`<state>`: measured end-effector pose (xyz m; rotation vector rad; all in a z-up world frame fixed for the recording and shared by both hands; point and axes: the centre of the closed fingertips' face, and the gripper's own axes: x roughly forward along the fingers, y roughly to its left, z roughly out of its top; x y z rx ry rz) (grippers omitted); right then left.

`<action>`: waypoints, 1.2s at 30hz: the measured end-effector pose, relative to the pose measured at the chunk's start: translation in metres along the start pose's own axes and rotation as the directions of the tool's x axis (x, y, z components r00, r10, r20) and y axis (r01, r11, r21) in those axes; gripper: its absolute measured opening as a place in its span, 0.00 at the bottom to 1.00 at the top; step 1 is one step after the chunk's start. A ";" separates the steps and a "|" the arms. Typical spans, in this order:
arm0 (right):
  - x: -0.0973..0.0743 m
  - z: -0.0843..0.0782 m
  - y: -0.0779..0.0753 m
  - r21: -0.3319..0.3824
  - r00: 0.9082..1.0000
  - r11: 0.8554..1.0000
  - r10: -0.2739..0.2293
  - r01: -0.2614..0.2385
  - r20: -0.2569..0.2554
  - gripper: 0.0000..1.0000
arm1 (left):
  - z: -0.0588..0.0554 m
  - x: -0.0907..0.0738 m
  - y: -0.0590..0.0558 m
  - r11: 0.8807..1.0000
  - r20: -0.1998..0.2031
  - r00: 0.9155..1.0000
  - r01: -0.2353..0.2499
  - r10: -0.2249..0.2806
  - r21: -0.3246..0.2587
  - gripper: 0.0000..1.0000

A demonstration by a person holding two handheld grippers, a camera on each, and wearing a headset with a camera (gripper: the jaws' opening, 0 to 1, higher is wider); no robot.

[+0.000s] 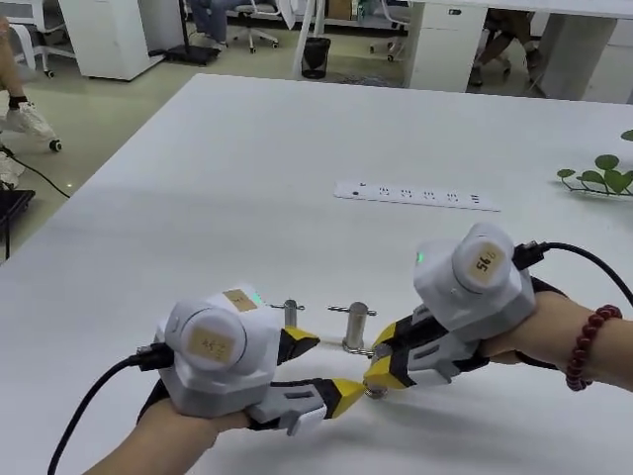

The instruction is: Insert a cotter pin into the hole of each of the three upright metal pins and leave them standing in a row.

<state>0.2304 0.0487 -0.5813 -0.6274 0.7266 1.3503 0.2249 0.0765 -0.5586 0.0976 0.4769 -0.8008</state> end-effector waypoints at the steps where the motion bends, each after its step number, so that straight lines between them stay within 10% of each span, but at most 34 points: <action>1: 0.000 0.000 0.000 0.000 1.000 1.000 0.001 -0.001 0.000 0.09 | 0.000 -0.001 0.000 1.000 -0.001 1.000 -0.004 0.004 0.001 0.42; 36: -0.025 -0.008 -0.039 -0.070 0.997 0.996 -0.064 0.061 -0.042 0.09 | 0.013 -0.040 0.028 0.996 0.058 0.994 -0.087 0.088 -0.016 0.76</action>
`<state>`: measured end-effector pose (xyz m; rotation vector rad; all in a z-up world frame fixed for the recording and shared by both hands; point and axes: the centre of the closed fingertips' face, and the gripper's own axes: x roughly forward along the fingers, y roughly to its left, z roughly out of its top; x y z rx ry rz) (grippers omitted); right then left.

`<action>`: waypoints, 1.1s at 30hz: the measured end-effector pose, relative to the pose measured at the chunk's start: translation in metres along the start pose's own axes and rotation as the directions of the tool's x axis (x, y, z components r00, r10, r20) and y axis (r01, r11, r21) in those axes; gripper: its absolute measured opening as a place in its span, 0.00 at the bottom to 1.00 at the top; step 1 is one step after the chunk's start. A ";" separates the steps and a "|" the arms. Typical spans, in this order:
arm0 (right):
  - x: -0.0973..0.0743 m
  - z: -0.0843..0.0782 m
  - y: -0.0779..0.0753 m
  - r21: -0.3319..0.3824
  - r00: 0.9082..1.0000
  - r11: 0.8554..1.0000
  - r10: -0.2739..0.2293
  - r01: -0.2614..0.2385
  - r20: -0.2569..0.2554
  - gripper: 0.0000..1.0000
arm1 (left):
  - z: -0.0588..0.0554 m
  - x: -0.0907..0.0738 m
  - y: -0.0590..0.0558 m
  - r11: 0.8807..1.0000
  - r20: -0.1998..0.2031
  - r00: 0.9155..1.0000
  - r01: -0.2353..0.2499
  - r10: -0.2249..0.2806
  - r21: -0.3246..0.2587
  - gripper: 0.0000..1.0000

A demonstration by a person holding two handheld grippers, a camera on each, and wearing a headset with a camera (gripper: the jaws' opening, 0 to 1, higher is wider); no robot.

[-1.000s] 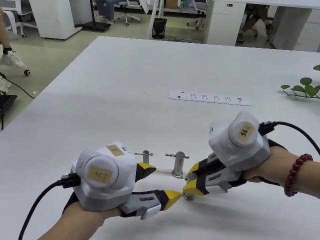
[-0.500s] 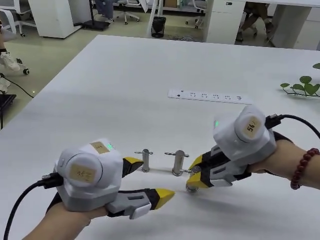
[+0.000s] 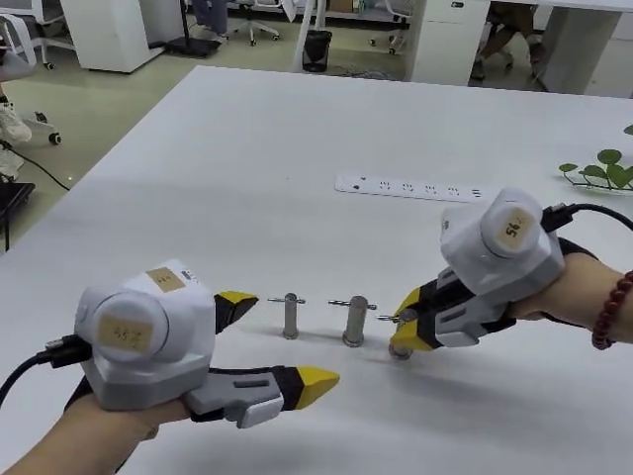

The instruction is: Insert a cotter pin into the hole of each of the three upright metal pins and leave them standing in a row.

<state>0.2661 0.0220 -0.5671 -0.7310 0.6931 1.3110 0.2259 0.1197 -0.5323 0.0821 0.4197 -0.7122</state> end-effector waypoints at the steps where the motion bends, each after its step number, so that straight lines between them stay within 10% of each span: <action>1: 0.000 -0.002 -0.002 0.005 1.000 1.000 0.000 0.000 -0.006 0.09 | -0.001 -0.001 0.001 1.000 -0.004 1.000 0.000 0.000 -0.006 0.77; 33: 0.002 -0.022 -0.016 0.047 0.999 0.998 0.031 -0.029 -0.044 0.09 | -0.008 0.002 0.005 1.000 -0.031 0.999 -0.008 0.008 0.016 0.93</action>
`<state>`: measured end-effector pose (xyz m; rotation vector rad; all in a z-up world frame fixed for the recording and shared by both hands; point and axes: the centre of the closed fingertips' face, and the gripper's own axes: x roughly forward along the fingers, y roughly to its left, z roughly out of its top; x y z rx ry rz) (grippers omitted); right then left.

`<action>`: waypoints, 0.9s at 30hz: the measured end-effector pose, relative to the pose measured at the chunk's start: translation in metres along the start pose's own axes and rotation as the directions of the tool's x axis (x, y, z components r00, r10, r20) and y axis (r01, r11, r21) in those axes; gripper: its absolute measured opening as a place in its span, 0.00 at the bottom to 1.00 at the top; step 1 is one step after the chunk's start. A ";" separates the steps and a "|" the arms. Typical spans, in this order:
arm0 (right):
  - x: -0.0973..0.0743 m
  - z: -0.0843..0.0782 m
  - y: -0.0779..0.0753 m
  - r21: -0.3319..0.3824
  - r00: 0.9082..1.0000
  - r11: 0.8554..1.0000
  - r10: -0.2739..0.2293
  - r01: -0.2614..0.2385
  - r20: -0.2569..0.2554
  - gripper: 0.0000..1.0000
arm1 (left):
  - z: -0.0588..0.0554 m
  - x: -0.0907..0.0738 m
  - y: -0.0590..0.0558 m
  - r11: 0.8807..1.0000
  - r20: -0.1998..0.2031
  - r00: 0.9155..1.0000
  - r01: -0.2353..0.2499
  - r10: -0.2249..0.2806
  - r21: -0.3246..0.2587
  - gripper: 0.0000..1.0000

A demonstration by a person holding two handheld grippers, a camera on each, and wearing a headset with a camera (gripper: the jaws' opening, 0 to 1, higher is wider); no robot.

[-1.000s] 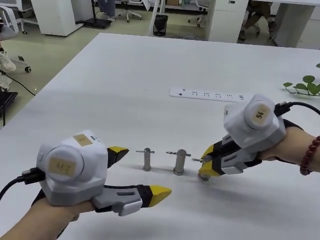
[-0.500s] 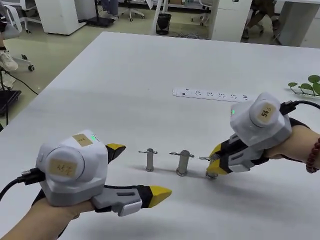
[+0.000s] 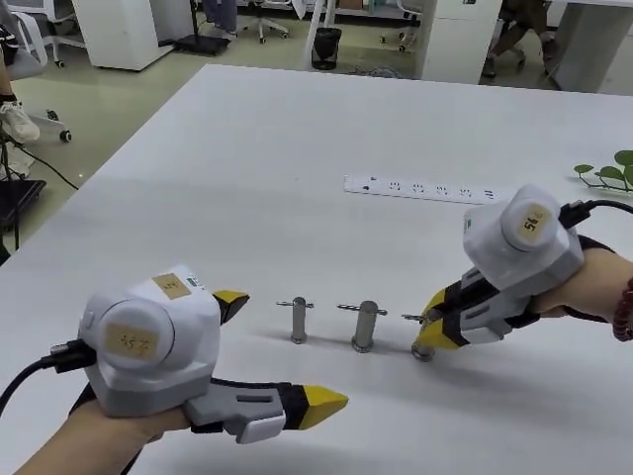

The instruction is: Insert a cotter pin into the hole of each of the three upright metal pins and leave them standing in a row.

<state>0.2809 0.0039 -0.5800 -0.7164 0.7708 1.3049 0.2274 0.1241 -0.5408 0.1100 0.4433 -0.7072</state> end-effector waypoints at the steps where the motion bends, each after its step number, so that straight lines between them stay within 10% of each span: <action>1: 0.000 0.001 0.001 -0.019 1.000 1.000 0.007 -0.007 0.000 0.09 | 0.000 0.000 0.000 1.000 -0.001 1.000 0.001 -0.001 0.000 0.93; 16: 0.000 -0.001 -0.003 -0.046 0.998 0.997 -0.063 0.064 0.022 0.22 | -0.004 -0.002 0.003 1.000 -0.024 1.000 -0.009 0.009 0.000 0.97; 22: -0.013 0.005 -0.007 0.080 0.989 0.990 -0.122 0.116 0.079 0.35 | 0.000 -0.004 0.005 1.000 -0.016 1.000 -0.017 0.017 -0.016 0.99; 27: -0.028 0.016 -0.007 0.245 0.962 0.954 -0.217 0.172 0.167 0.42 | 0.002 -0.006 0.006 0.999 -0.014 1.000 -0.021 0.021 -0.030 0.99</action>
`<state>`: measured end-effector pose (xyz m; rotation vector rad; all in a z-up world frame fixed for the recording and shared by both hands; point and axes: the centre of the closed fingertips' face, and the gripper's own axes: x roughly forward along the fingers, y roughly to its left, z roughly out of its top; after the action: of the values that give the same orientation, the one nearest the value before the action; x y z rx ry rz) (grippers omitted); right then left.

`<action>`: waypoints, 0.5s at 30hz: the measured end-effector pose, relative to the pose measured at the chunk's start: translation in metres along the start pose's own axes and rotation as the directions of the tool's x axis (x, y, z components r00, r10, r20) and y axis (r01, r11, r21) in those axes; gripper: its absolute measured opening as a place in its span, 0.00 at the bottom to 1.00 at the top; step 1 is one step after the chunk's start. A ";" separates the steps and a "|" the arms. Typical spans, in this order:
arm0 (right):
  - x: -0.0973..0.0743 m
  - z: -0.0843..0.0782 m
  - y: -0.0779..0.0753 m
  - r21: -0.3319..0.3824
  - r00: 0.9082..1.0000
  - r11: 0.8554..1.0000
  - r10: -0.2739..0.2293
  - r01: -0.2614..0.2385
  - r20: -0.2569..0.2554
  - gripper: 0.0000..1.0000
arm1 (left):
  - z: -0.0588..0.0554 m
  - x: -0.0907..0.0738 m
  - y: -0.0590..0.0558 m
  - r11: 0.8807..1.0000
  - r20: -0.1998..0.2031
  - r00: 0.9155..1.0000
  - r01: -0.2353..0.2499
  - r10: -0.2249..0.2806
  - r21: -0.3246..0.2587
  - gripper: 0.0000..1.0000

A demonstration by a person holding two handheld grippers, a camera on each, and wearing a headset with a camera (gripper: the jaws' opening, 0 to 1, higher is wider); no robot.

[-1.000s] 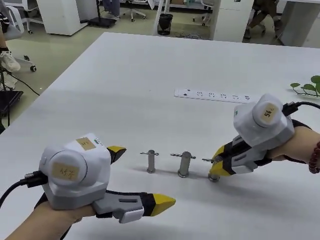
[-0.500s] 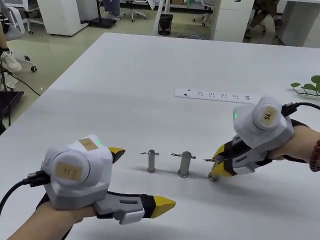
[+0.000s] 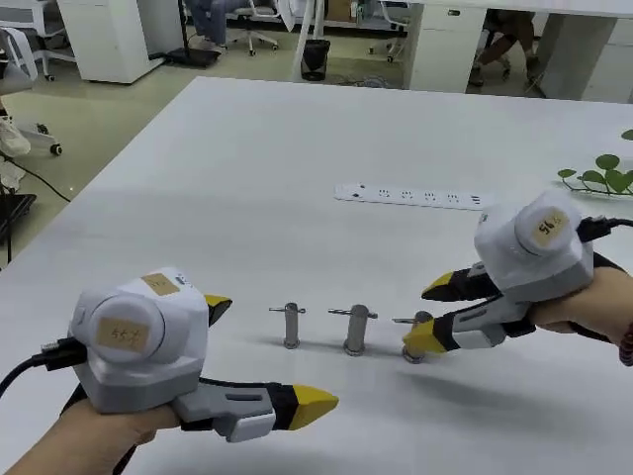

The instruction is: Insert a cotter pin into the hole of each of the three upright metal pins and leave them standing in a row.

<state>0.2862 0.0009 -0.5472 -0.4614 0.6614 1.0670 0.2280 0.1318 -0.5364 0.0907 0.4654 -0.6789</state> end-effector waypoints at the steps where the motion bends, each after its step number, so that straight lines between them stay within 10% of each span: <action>1: -0.002 0.001 0.000 0.017 1.000 1.000 -0.013 0.013 0.007 0.46 | 0.001 -0.001 0.001 1.000 0.002 1.000 -0.006 0.006 0.001 0.99; 15: -0.034 0.011 0.016 0.242 0.969 0.958 -0.195 0.155 0.152 0.60 | 0.017 -0.017 0.016 0.994 0.061 0.992 -0.104 0.106 -0.038 0.95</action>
<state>0.2635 -0.0075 -0.5158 -0.2185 0.5681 0.8395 0.2332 0.1506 -0.5149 0.0601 0.4091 -0.5684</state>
